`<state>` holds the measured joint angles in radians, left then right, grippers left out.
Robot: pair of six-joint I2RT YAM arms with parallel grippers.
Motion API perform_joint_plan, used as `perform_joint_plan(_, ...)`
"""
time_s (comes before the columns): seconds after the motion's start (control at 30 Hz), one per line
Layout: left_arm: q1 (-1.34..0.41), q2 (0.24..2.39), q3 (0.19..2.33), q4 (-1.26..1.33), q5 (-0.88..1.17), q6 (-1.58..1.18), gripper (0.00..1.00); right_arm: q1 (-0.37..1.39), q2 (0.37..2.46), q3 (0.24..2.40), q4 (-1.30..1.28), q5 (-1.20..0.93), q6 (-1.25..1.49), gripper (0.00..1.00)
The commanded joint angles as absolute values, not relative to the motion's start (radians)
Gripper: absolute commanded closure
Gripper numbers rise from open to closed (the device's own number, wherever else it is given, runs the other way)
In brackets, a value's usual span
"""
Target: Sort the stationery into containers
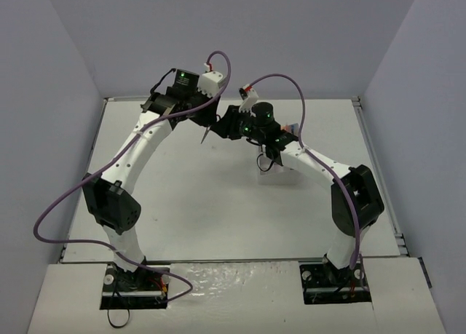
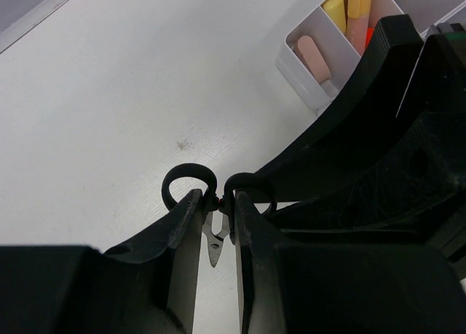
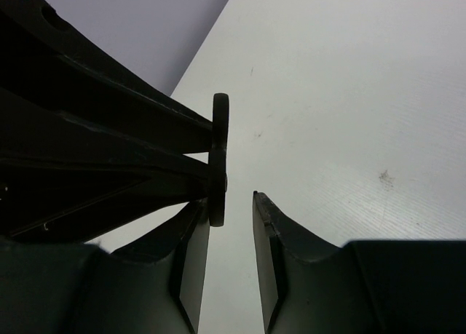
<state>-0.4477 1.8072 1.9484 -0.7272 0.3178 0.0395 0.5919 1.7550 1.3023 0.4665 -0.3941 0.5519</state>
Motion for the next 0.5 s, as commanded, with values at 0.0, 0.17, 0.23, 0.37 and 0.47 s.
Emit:
perform_joint_plan(0.0, -0.451, 1.78, 2.005, -0.703, 0.36, -0.017, 1.0, 0.598, 1.749, 1.368, 0.575, -0.383, 0.564, 0.77)
perform_joint_plan(0.17, -0.451, 1.782, 1.997, -0.691, 0.393, -0.062, 1.0, 0.599, 1.763, 1.369, 0.609, -0.38, 0.596, 0.87)
perform_joint_plan(0.23, -0.451, 1.783, 1.991, -0.683, 0.415, -0.088, 1.0, 0.599, 1.768, 1.37, 0.625, -0.38, 0.605, 0.9)
perform_joint_plan(0.37, -0.449, 1.786, 1.99, -0.677, 0.44, -0.12, 1.0, 0.598, 1.766, 1.371, 0.624, -0.365, 0.601, 1.0)
perform_joint_plan(0.47, -0.447, 1.786, 1.994, -0.678, 0.443, -0.122, 1.0, 0.598, 1.76, 1.369, 0.62, -0.352, 0.592, 1.0)
